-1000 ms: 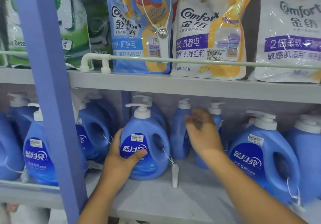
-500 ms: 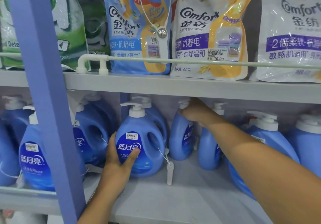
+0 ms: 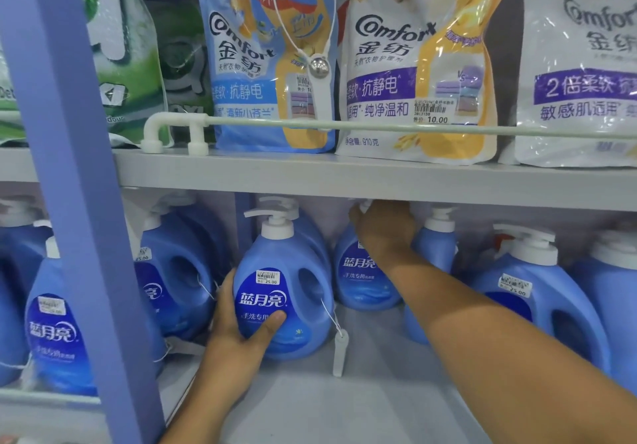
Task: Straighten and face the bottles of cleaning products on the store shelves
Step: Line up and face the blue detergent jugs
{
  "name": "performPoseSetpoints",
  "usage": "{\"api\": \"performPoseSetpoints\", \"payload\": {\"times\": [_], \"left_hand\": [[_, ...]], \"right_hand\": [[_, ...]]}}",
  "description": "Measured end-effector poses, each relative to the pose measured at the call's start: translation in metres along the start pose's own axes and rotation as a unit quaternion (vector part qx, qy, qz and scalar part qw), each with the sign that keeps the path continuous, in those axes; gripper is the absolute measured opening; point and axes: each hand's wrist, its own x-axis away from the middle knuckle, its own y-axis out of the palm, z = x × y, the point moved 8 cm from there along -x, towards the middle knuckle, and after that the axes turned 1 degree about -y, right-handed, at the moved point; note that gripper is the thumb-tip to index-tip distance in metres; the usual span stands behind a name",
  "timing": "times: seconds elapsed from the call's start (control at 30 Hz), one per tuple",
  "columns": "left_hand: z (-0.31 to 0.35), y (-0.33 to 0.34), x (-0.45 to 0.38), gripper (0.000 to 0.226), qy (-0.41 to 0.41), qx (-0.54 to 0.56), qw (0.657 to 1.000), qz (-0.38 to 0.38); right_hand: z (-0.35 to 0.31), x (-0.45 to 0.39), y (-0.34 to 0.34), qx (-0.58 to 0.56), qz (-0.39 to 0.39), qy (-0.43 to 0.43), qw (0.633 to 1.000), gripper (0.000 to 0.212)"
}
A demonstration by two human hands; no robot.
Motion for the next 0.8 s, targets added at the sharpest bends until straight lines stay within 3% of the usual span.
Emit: {"api": "performPoseSetpoints", "payload": {"times": [0.13,0.27,0.37,0.47,0.53,0.6,0.67,0.73,0.8], "left_hand": [[-0.001,-0.001,-0.001,0.087,0.005,-0.007,1.0,0.007],[-0.007,0.0,-0.004,0.094,-0.014,-0.004,1.0,0.011],[-0.008,0.003,-0.005,0.098,-0.028,-0.009,1.0,0.007],[-0.003,0.008,-0.008,0.091,-0.027,-0.018,0.999,-0.002],[0.001,0.01,-0.012,0.096,-0.028,-0.017,0.999,-0.001],[0.004,0.01,-0.014,0.102,-0.028,-0.019,0.999,0.008],[0.002,0.009,-0.013,0.1,-0.023,-0.023,0.999,0.022],[-0.001,0.009,-0.008,0.098,-0.021,-0.026,0.999,0.03],[-0.005,0.009,-0.004,0.101,-0.024,-0.019,0.999,0.034]], "right_hand": [[-0.009,-0.001,0.009,0.037,-0.011,-0.006,0.999,0.044],[-0.015,-0.002,0.019,0.077,-0.023,-0.062,0.995,0.025],[-0.005,-0.003,0.018,0.017,-0.088,-0.035,0.995,0.034],[0.002,0.012,0.001,-0.051,-0.1,-0.001,0.994,0.053],[0.007,0.031,-0.027,-0.108,-0.06,-0.023,0.992,0.05],[0.022,0.055,-0.072,-0.142,0.079,-0.076,0.984,0.041],[0.051,0.075,-0.108,-0.173,0.196,-0.057,0.964,0.046],[0.073,0.073,-0.107,-0.221,0.17,0.01,0.96,0.054],[0.082,0.056,-0.081,-0.257,0.07,0.09,0.96,0.059]]}}
